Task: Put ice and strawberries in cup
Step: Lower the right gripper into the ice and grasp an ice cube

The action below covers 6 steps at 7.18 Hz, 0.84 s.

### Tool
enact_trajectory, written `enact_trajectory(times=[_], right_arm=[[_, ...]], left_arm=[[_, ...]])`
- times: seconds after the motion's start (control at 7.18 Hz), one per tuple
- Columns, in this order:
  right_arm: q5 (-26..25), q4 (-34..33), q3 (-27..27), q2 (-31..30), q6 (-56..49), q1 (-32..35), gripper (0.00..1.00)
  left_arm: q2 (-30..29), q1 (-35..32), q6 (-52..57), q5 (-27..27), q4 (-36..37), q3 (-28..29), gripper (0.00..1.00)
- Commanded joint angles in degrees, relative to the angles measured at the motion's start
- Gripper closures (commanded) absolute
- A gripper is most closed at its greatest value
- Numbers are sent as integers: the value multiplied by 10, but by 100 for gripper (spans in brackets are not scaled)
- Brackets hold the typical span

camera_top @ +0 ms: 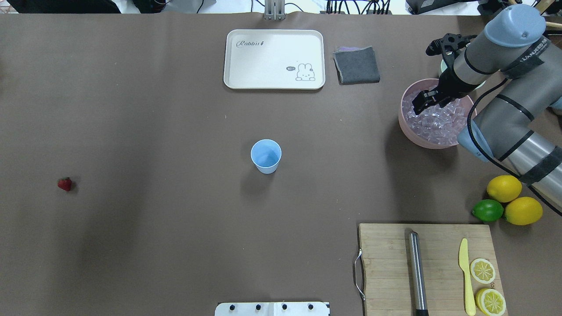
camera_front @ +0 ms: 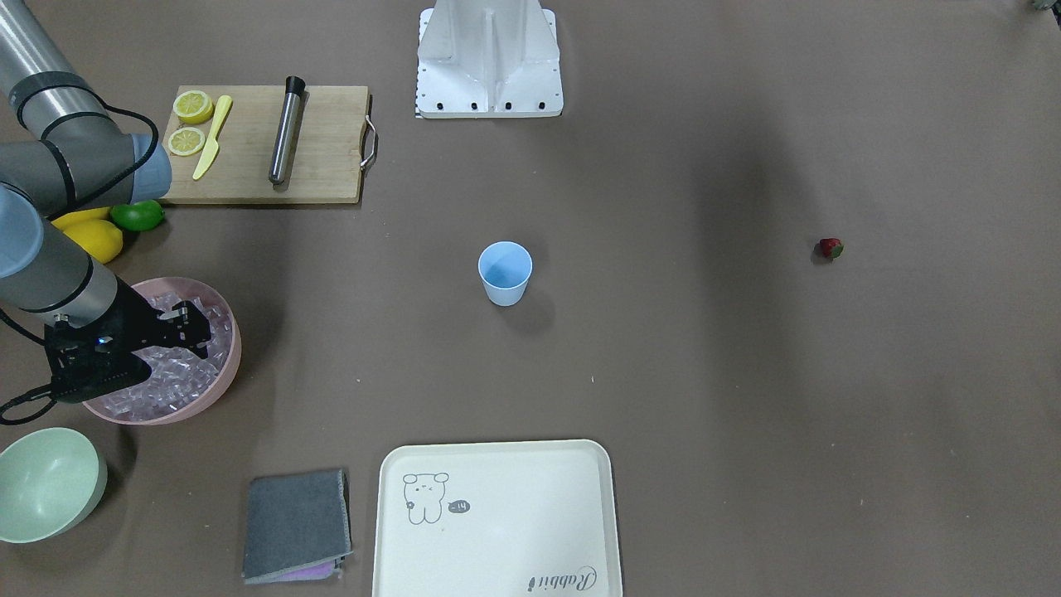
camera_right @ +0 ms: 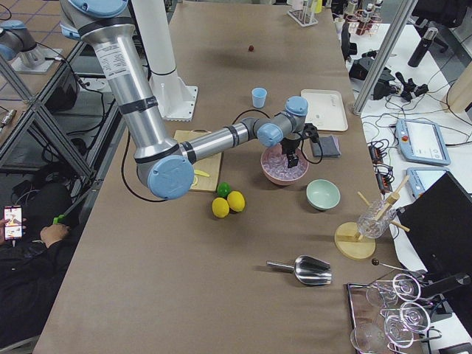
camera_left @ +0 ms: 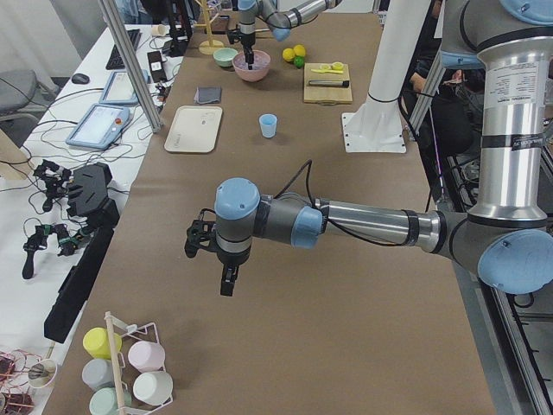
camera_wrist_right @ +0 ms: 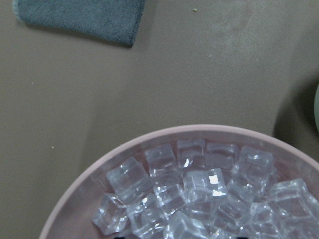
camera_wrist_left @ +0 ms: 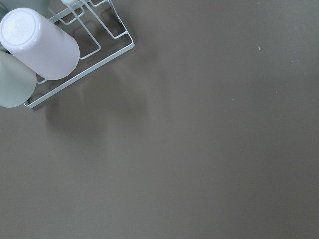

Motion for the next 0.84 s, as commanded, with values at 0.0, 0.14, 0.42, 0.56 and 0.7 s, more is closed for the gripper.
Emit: enact_trajectory(times=[0.0, 0.14, 0.42, 0.56, 0.7], right_arm=[[-1, 0, -1, -3, -3, -3, 21], [-1, -1, -1, -3, -5, -3, 23], [-11, -4, -1, -2, -5, -1, 24], [-11, -4, -1, -1, -5, 1, 24], [-11, -4, -1, -1, -2, 1, 24]], left_arm=[[0, 0, 0, 0, 0, 0, 2], [0, 0, 0, -1, 0, 0, 2], [0, 0, 0, -1, 0, 0, 2], [0, 0, 0, 0, 0, -1, 2], [0, 0, 0, -1, -1, -1, 2]])
